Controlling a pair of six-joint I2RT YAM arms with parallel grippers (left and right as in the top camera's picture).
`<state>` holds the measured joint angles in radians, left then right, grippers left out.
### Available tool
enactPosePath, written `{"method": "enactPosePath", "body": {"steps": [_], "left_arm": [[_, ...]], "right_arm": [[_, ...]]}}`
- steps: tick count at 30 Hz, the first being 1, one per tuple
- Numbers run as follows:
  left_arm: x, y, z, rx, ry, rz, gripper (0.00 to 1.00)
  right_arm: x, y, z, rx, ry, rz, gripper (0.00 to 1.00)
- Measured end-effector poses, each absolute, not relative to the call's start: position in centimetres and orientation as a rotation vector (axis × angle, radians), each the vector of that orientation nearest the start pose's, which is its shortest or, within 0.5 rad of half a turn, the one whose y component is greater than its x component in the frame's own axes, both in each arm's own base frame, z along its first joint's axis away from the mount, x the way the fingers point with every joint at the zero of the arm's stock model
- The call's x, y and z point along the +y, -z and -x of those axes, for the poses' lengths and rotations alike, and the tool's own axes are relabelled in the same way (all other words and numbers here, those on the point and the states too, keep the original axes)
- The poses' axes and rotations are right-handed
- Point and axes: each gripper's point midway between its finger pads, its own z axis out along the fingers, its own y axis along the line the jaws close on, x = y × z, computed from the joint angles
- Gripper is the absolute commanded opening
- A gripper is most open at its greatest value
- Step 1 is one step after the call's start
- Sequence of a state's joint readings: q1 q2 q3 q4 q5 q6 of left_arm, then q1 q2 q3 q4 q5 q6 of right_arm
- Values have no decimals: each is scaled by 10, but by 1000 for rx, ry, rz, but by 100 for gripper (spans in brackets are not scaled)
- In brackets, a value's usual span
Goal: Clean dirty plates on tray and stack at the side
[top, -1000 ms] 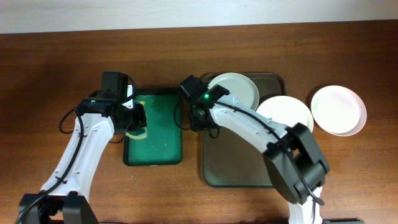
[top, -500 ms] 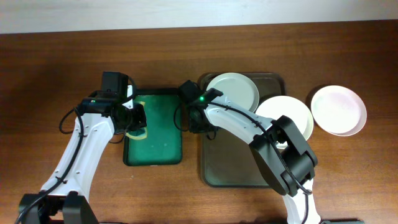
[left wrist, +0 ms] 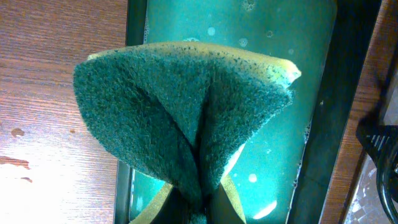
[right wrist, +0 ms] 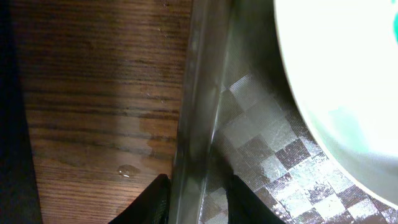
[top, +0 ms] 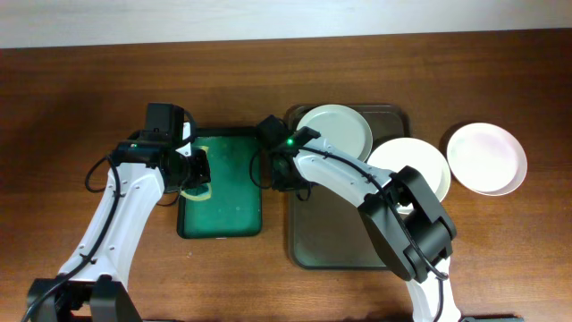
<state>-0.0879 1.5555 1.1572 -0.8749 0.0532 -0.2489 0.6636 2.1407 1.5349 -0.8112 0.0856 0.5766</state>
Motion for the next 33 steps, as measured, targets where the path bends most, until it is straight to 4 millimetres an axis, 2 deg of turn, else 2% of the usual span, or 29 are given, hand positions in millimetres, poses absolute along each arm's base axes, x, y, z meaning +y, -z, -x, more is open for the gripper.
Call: {"method": "enactPosePath", "body": {"steps": [1, 4, 8, 10, 19, 21, 22, 24, 27, 33], "left_arm": [[-39, -103, -335, 2845, 146, 219, 0], [-39, -103, -335, 2845, 146, 219, 0], [-39, -103, -335, 2845, 146, 219, 0], [-39, -103, -335, 2845, 147, 219, 0], [-39, -103, -335, 2845, 146, 219, 0], [-39, -103, -335, 2845, 147, 219, 0], [-39, -103, -335, 2845, 146, 219, 0], [-39, -103, -335, 2845, 147, 219, 0], [-39, -103, -335, 2845, 147, 219, 0], [-39, -103, -335, 2845, 146, 219, 0]], "right_arm": [[257, -3, -353, 2960, -34, 119, 29], [259, -2, -357, 2941, -48, 114, 12], [263, -5, -359, 2927, -83, 95, 9], [265, -6, -358, 2927, -101, 94, 4], [277, -15, -367, 2899, -230, 79, 5], [283, -17, -368, 2894, -278, 85, 20], [284, -16, -365, 2906, -291, 90, 23], [283, -5, -357, 2946, -287, 105, 22], [284, -5, -356, 2947, -294, 105, 10], [294, -7, -353, 2918, -276, 137, 10]]}}
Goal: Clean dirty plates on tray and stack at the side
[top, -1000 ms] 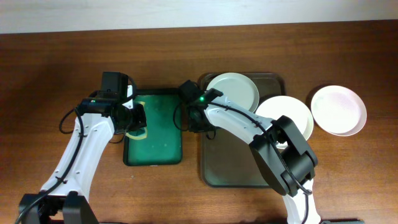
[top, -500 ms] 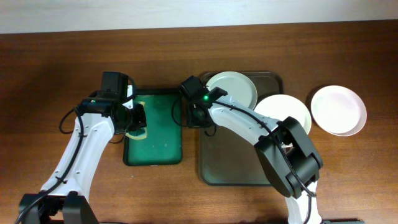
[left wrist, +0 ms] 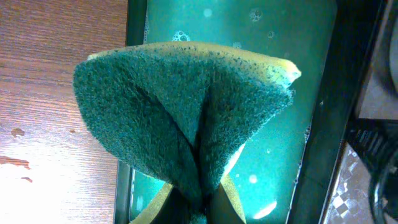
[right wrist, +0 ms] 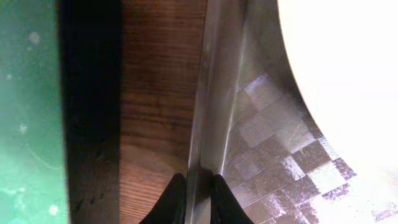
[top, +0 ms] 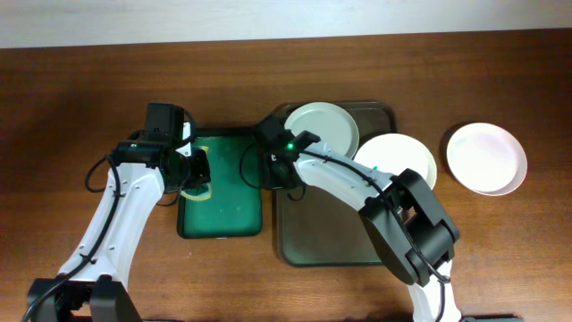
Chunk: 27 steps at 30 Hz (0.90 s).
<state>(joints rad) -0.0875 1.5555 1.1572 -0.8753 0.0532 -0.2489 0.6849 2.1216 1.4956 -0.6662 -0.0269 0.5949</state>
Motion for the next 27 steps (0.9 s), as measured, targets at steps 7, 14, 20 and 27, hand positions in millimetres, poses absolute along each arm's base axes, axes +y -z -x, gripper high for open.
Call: {"method": "enactPosePath", "body": {"steps": [7, 14, 20, 27], "left_arm": [[-39, -103, -335, 2845, 146, 219, 0], [-39, -103, -335, 2845, 146, 219, 0], [-39, -103, -335, 2845, 147, 219, 0], [-39, -103, -335, 2845, 146, 219, 0]], "right_arm": [[297, -8, -352, 2914, -284, 144, 10], [304, -9, -352, 2913, -335, 157, 20], [302, -11, -332, 3011, -362, 200, 31], [282, -106, -335, 2898, -462, 205, 37]]}}
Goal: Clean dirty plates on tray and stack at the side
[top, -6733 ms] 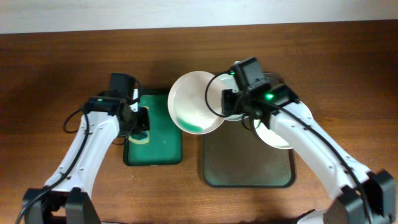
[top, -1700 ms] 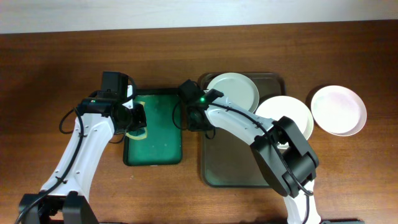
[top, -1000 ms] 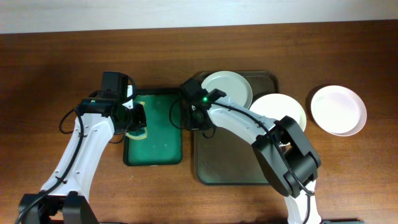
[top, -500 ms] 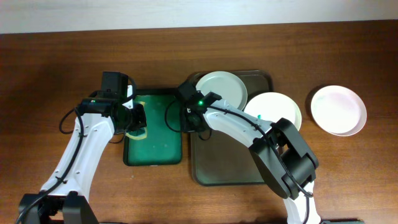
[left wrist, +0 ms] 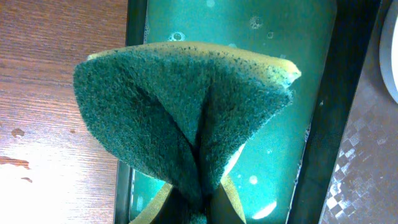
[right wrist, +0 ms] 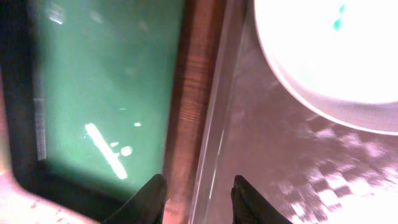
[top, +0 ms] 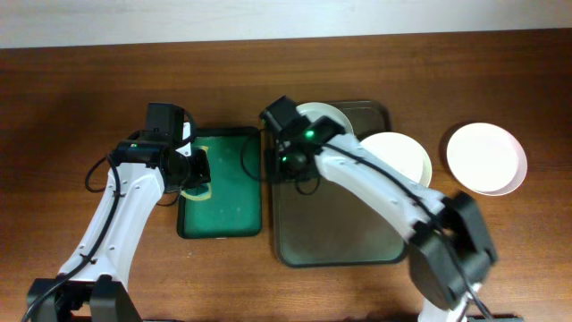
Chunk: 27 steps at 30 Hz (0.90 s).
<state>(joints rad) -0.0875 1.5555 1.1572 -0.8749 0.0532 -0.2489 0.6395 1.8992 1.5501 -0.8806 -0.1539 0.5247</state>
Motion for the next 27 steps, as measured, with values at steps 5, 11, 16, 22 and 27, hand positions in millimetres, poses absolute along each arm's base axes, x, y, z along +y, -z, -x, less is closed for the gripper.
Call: {"method": "enactPosePath", "body": {"steps": [5, 11, 16, 22, 27], "left_arm": [[-39, -103, -335, 2845, 146, 219, 0], [-39, -103, -335, 2845, 147, 219, 0], [-39, -103, -335, 2844, 147, 219, 0], [-39, -103, -336, 2841, 147, 218, 0], [-40, -103, -336, 2841, 148, 213, 0]], "right_arm": [[219, -166, -341, 2836, -454, 107, 38], [95, -162, -342, 2964, -303, -241, 91], [39, -162, -349, 2945, -268, -407, 98], [24, -160, -341, 2976, -254, -439, 55], [24, -157, -338, 2990, -251, -429, 37]]}}
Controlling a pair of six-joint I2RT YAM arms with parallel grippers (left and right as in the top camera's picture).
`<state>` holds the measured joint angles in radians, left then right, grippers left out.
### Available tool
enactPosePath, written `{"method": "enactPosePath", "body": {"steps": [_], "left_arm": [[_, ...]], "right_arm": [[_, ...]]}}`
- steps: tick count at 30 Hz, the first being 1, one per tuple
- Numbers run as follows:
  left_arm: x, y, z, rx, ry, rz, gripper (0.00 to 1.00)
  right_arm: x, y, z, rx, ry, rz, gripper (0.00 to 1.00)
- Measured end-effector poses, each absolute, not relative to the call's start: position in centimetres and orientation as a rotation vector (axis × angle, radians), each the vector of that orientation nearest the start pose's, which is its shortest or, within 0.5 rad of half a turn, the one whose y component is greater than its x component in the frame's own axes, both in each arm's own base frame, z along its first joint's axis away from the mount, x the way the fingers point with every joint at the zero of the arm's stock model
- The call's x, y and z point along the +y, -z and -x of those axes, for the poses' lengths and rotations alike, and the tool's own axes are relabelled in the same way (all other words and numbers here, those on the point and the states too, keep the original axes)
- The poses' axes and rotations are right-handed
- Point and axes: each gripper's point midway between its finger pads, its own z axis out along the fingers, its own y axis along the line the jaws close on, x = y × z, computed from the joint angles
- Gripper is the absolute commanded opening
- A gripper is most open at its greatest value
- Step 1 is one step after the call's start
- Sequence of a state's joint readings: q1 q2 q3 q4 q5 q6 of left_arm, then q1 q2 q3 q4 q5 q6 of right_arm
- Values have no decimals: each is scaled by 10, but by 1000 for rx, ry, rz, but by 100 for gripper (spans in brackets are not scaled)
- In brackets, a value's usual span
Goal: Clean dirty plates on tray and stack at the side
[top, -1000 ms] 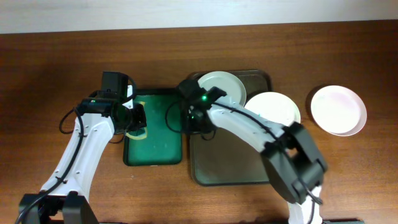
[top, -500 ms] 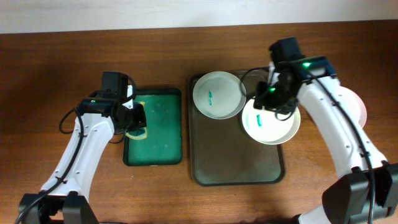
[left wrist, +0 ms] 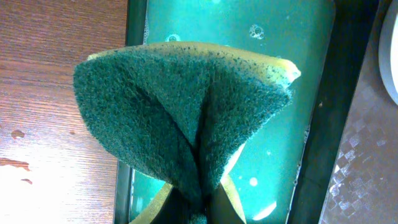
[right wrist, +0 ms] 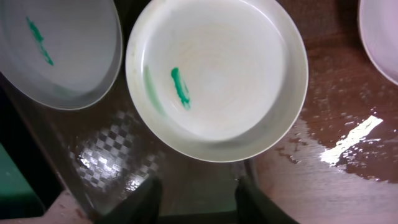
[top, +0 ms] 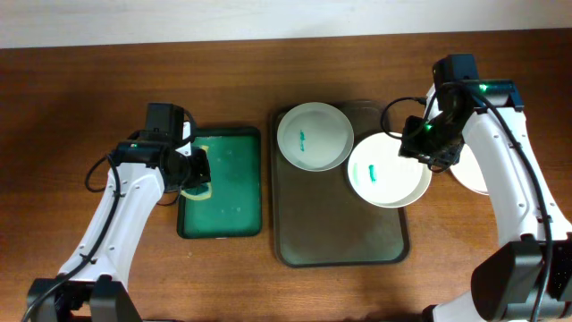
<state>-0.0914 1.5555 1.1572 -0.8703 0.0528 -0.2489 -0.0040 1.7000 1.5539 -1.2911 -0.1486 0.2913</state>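
Observation:
Two dirty white plates with green smears lie on the dark grey tray (top: pixel 340 241): one plate (top: pixel 313 134) at its back left, the other plate (right wrist: pixel 216 74) overhanging its right rim. A clean white plate (top: pixel 487 174) sits on the table at the right, half hidden by my right arm. My right gripper (right wrist: pixel 198 202) is open above the near edge of the right-hand dirty plate, touching nothing. My left gripper (left wrist: pixel 198 210) is shut on a folded green-and-yellow sponge (left wrist: pixel 186 118) over the green tray (top: pixel 221 215).
The green tray (left wrist: pixel 298 62) holds soapy water and sits just left of the grey tray. Water glistens on the wooden table (right wrist: pixel 348 143) between the dirty plate and the clean plate (right wrist: pixel 382 31). The back wall edge runs along the table's far side.
My right gripper has moved from the grey tray's left rim to the right side, over the right-hand dirty plate. It is still open. The left arm and sponge have not moved.
My right gripper stood open astride the grey tray's left rim, with the tray farther right. Then it was shut on the rim and the tray sat closer to the green tray. Then it was open again, and now hangs over the right plate.

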Motion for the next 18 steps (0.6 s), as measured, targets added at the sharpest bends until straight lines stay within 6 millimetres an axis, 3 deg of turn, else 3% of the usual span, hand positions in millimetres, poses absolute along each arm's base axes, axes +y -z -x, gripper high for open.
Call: {"method": "enactPosePath", "body": {"steps": [4, 9, 14, 15, 18], "left_arm": [[-53, -104, -338, 2831, 153, 118, 0], [-64, -105, -338, 2822, 138, 58, 0], [-62, -105, -339, 2821, 124, 50, 0], [-62, -105, -339, 2821, 124, 50, 0], [-62, -105, -339, 2821, 124, 50, 0]], "right_arm": [[34, -157, -335, 3005, -253, -387, 38], [75, -157, -332, 3017, -267, -204, 38], [78, -158, -332, 3016, -268, -190, 39], [78, -158, -333, 3015, -268, -190, 41], [78, -158, -333, 3015, -268, -185, 64]]}}
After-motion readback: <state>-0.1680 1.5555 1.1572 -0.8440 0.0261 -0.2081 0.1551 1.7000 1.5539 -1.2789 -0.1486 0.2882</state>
